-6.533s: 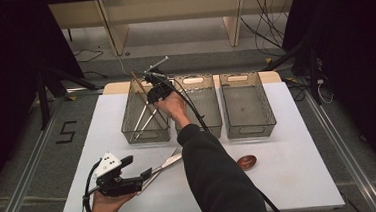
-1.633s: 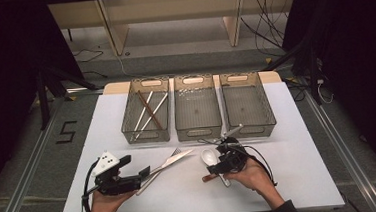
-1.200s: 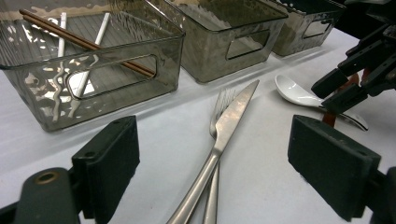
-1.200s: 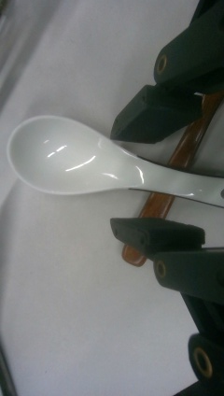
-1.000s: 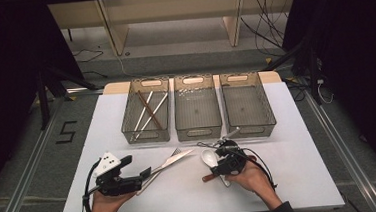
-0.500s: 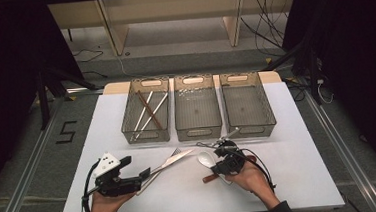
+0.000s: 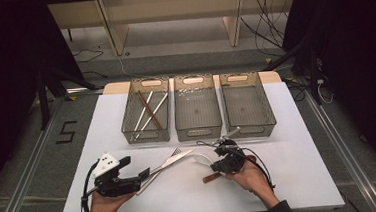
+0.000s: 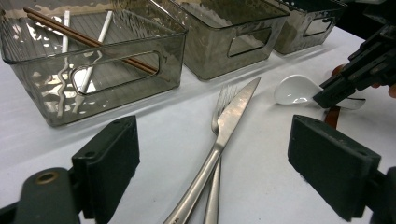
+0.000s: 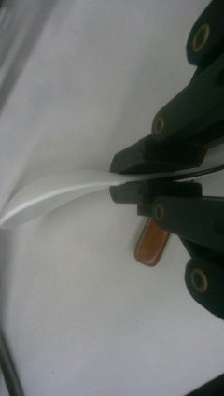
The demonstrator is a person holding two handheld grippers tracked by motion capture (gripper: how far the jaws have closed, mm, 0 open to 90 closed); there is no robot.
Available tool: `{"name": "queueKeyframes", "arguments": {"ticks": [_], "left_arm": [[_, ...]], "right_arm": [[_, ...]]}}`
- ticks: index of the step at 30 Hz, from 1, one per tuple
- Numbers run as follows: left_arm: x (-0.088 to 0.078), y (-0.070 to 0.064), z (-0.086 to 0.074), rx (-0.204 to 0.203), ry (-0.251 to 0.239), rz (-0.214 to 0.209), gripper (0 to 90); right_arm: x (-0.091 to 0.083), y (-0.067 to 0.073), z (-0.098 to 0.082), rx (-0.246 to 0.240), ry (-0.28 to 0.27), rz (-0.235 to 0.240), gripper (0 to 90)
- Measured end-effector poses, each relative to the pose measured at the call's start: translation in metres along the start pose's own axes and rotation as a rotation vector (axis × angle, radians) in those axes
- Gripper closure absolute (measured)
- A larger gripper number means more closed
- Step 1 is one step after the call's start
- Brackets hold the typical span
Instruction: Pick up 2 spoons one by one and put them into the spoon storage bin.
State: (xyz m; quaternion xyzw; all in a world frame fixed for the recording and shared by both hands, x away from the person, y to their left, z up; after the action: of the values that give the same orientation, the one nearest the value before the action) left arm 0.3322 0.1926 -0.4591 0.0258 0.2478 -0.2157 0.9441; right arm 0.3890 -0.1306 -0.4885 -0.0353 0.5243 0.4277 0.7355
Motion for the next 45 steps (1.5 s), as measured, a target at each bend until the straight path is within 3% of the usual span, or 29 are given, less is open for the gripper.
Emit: {"name": "queueKeyframes", "arguments": {"ticks": [19, 24, 34, 45], "left_arm": [[-0.003, 0.003, -0.002, -0.020, -0.003, 0.007, 16.3], [-0.003, 0.003, -0.002, -0.022, -0.007, 0.008, 16.2], [-0.004, 0.003, -0.002, -0.021, -0.007, 0.008, 16.2], [-0.004, 0.004, -0.002, -0.016, -0.006, 0.008, 16.2]], "right_arm": [[-0.039, 0.005, 0.029, -0.055, -0.163, 0.014, 85.3], [-0.049, 0.001, 0.040, -0.049, -0.208, 0.011, 85.3], [-0.056, -0.006, 0.063, -0.046, -0.245, -0.009, 85.3], [-0.066, -0.008, 0.105, -0.049, -0.282, -0.041, 85.3]]}}
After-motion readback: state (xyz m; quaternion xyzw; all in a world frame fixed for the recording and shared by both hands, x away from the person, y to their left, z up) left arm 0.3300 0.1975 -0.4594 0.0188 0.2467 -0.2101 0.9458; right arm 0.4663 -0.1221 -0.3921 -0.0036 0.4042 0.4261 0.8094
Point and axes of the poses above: each handheld gripper's, and its own axes: x roughly forward along the jaws, z roughly out of its top, y roughly to its left, the point moved 3 cm from there along x, roughly forward along the jaws, and after that the axes turned 12 degrees about z, right-handed, at the moved point
